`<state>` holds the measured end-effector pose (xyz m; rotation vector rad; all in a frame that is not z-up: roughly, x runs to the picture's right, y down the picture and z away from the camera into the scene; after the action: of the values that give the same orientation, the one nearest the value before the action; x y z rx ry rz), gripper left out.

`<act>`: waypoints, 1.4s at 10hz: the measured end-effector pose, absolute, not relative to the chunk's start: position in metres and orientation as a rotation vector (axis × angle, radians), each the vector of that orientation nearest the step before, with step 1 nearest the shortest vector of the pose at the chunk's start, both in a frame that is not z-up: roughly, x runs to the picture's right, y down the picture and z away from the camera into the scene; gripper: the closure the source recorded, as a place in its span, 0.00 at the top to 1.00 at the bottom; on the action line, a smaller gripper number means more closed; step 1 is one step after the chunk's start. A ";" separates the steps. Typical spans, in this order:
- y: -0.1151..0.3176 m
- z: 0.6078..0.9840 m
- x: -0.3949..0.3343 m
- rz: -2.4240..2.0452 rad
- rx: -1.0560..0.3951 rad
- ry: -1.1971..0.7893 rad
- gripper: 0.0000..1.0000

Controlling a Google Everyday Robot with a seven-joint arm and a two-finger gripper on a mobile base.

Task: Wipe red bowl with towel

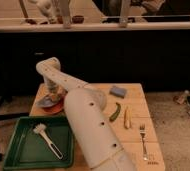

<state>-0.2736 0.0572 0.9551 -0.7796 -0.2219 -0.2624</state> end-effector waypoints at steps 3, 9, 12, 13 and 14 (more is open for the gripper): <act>0.057 0.943 -0.316 -0.345 -0.771 -0.264 0.00; 0.063 0.929 -0.293 -0.305 -0.777 -0.239 0.00; 0.065 0.915 -0.244 -0.247 -0.765 -0.226 0.00; 0.065 0.911 -0.222 -0.222 -0.762 -0.220 0.00; 0.067 0.909 -0.208 -0.204 -0.763 -0.214 0.00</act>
<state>-0.2083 0.0668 0.9095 -0.7628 -0.2144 -0.2038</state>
